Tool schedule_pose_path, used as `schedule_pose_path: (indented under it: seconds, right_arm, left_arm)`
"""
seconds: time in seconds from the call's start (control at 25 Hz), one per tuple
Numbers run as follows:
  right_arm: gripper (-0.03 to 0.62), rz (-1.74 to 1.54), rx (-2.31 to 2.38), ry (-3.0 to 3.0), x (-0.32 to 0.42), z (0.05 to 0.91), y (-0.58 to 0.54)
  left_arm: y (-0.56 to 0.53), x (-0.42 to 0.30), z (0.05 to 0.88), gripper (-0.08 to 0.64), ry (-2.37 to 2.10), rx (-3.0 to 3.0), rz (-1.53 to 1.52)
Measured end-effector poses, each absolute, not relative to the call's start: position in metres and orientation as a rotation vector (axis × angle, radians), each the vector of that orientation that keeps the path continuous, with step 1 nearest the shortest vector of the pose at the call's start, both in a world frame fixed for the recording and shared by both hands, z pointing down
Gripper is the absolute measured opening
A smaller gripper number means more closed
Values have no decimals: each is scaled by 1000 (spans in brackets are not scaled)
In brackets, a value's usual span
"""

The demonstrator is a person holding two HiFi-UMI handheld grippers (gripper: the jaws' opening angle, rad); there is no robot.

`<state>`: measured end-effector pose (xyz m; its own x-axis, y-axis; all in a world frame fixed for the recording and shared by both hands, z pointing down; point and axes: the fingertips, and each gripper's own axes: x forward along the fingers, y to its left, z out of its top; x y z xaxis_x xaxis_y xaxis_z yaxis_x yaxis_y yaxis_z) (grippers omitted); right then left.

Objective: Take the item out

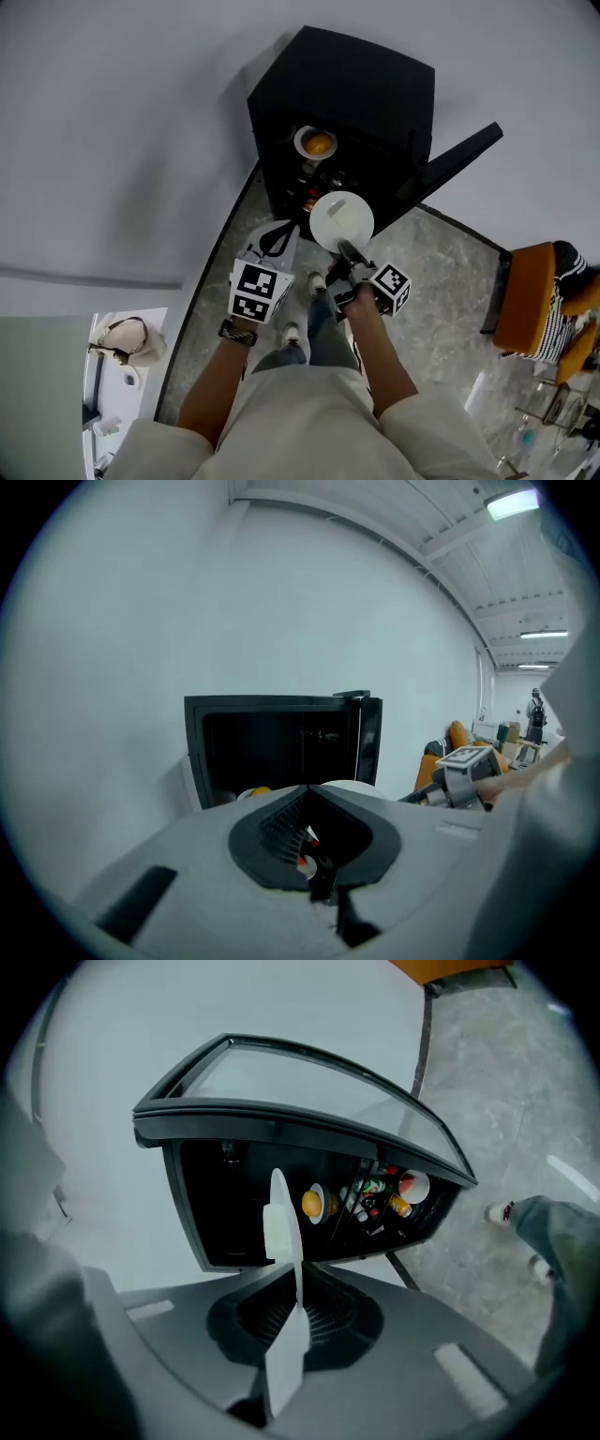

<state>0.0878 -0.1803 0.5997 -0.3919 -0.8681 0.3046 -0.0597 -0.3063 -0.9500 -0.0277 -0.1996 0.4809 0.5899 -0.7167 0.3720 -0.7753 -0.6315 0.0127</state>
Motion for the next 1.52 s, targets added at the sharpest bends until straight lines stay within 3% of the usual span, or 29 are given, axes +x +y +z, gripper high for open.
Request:
schedule_pose_path:
  seconds: [0.68, 1.52]
  right_arm:
    - [17, -1691, -1074, 1451, 65, 473, -77]
    - [17, -1785, -880, 1761, 32, 477, -16]
  left_arm:
    - [-117, -5, 384, 5, -1087, 2863, 356]
    - [-47, -4, 384, 5, -1028, 2906, 318]
